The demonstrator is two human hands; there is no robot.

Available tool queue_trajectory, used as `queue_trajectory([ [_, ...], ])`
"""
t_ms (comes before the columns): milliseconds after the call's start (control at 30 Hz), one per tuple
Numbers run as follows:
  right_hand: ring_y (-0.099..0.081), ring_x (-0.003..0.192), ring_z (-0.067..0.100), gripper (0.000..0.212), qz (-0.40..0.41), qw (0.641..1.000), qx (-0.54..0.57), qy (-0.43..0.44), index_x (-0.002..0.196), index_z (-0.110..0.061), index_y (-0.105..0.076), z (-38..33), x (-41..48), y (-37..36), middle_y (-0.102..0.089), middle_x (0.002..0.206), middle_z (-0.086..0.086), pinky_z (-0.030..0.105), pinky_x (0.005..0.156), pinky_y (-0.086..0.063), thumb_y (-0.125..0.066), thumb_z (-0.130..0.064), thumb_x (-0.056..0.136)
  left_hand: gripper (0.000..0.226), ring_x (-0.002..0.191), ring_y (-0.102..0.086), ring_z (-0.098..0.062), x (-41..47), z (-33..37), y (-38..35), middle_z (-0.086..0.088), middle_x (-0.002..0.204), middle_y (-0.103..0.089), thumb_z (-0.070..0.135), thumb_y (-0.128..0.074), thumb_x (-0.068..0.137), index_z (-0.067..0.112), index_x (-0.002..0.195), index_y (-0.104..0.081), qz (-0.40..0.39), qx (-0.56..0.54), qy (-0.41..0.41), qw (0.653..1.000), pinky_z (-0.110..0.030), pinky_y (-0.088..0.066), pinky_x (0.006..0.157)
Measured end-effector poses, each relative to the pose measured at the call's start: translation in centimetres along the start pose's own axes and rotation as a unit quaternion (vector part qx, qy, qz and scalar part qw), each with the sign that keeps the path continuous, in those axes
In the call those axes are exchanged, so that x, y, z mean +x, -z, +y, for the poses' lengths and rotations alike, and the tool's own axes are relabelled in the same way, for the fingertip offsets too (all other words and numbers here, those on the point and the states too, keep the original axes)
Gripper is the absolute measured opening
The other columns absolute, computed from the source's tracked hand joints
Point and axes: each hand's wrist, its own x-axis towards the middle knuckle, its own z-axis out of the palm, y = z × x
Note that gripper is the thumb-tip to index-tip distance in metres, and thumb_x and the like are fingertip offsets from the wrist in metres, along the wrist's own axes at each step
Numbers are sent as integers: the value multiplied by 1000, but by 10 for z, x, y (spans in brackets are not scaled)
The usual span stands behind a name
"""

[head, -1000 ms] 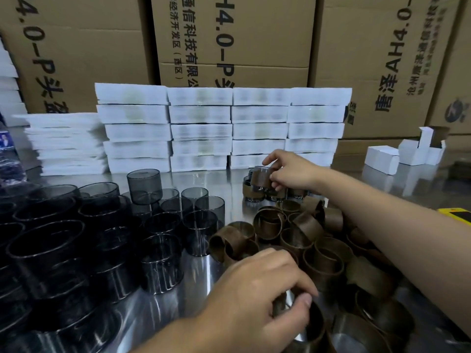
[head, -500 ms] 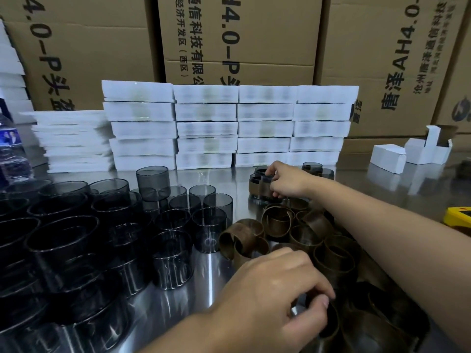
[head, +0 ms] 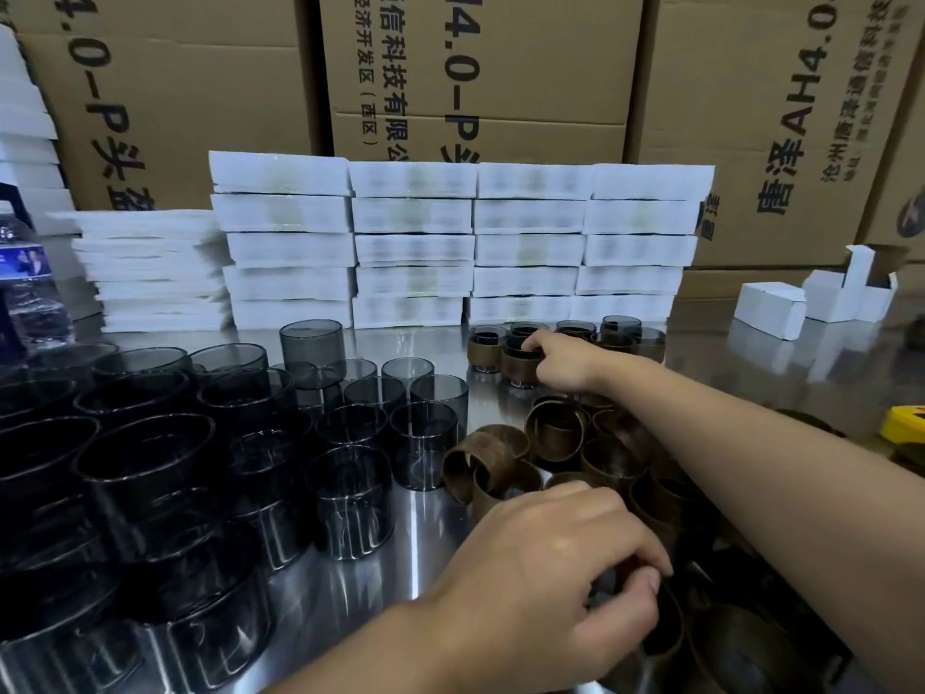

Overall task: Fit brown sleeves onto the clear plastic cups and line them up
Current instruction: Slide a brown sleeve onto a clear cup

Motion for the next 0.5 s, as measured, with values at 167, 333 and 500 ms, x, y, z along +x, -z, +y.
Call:
queue_trajectory([
  [167,-53,107,18,41,31,996,34,79,128,-22,-52,-24,-13,5,-56,128,3,25,81,-42,-50,-12,88,17,81,-57,-11,0,0,0,5,82,-64,25,-58,88,17,92,-72,-11,-2,6,1000,-33,-50,71],
  [333,-57,75,-9,8,3,971,55,231,86,-33,-70,-73,-57,9,-63,81,-19,7,63,-40,-66,-40,84,14,79,-56,-9,1,0,1,6,80,-65,21,-61,86,16,90,-73,-1,7,-3,1000,-26,-49,71],
  [500,-59,71,2,24,-37,956,-69,281,88,-25,-76,-98,-85,-3,-64,80,-11,16,59,-43,-70,-46,80,18,77,-57,-12,2,-2,1,2,79,-65,24,-57,86,14,89,-73,4,12,-8,1000,-25,-48,70],
])
